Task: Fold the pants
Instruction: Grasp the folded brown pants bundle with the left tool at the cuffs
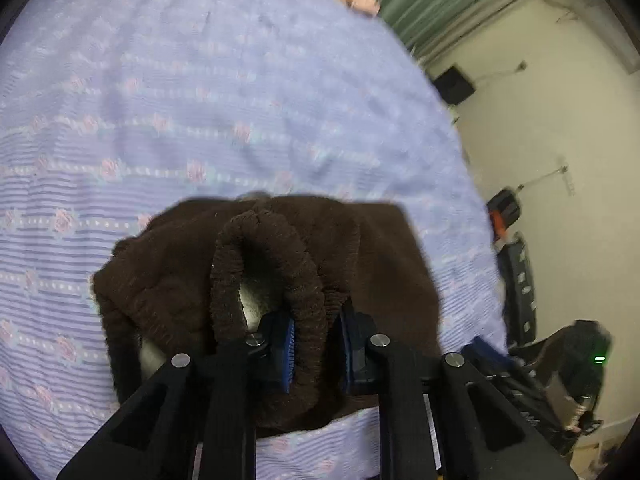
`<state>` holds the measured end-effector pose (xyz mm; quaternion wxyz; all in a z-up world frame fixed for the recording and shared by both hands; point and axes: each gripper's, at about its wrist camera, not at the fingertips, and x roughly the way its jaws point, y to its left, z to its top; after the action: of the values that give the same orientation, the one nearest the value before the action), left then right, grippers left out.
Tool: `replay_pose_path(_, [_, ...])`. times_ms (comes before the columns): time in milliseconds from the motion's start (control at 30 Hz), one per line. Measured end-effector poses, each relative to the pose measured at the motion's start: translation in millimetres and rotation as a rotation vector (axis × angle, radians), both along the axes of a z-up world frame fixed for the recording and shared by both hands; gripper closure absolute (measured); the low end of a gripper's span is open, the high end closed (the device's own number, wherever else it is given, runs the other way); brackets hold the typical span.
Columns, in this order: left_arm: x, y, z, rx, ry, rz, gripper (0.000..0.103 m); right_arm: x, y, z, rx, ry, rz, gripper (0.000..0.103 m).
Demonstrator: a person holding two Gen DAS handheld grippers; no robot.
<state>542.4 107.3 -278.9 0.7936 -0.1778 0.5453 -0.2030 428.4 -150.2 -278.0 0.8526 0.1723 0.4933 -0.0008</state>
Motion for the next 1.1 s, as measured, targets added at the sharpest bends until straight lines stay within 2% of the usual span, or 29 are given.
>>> replay_pose_path(100, [-30.4, 17.1, 34.5, -0.030, -0.093, 0.038, 0.084, -4.6, 5.3, 7.0, 0.016, -0.020, 0.023, 0.026])
replay_pose_path(200, [-50.9, 32.7, 40.3, 0.025, -0.093, 0.063, 0.083, -7.1, 16.6, 14.3, 0.004, -0.045, 0.057, 0.026])
replay_pose_path(233, [-56.5, 40.2, 34.0, 0.058, -0.078, 0.074, 0.082, -6.9, 22.8, 15.3, 0.004, -0.050, 0.076, 0.026])
replay_pose_path(333, [-56.7, 60.3, 8.1, 0.080, -0.004, 0.125, 0.079, -3.7, 35.3, 11.2, 0.001, -0.039, 0.106, 0.026])
replay_pose_path(367, [-56.2, 65.6, 1.6, 0.088, 0.006, 0.138, 0.078, -2.2, 40.0, 8.2, -0.005, -0.029, 0.113, 0.026])
replay_pose_path(467, [-54.4, 70.3, -12.3, 0.176, 0.011, 0.156, 0.070, 0.0, 49.6, 1.5, -0.012, -0.008, 0.140, 0.026])
replay_pose_path(500, [-53.9, 69.8, -13.8, 0.181, 0.010, 0.158, 0.062, 0.7, 52.4, -0.1, -0.017, -0.001, 0.147, 0.026])
replay_pose_path(533, [-53.9, 69.2, -15.4, 0.199, 0.006, 0.160, 0.047, 0.9, 55.2, -1.4, -0.020, 0.003, 0.155, 0.026])
replay_pose_path(600, [-54.1, 69.1, -20.9, 0.238, 0.001, 0.167, 0.037, 0.4, 56.7, -2.6, -0.025, 0.004, 0.158, 0.026])
replay_pose_path(767, [-45.3, 75.0, -45.0, 0.192, 0.035, 0.169, 0.036, 3.3, 54.3, -7.1, -0.044, 0.018, 0.151, 0.026])
replay_pose_path(833, [-39.6, 73.4, -51.1, 0.198, 0.031, 0.155, 0.033, 5.1, 53.2, -9.2, -0.056, 0.023, 0.149, 0.026])
replay_pose_path(900, [-35.6, 73.9, -57.6, 0.169, 0.044, 0.151, 0.035, 7.2, 51.7, -11.9, -0.059, 0.029, 0.151, 0.026])
replay_pose_path(967, [-33.5, 74.8, -63.6, 0.123, 0.064, 0.152, 0.043, 9.0, 52.1, -14.4, -0.066, 0.033, 0.152, 0.026])
replay_pose_path(1033, [-32.7, 73.4, -63.5, 0.109, 0.063, 0.151, 0.058, 11.2, 52.0, -17.1, -0.068, 0.039, 0.153, 0.026])
replay_pose_path(1100, [-33.4, 68.4, -50.5, 0.139, 0.037, 0.132, 0.066, 12.0, 51.8, -18.7, -0.060, 0.040, 0.154, 0.026])
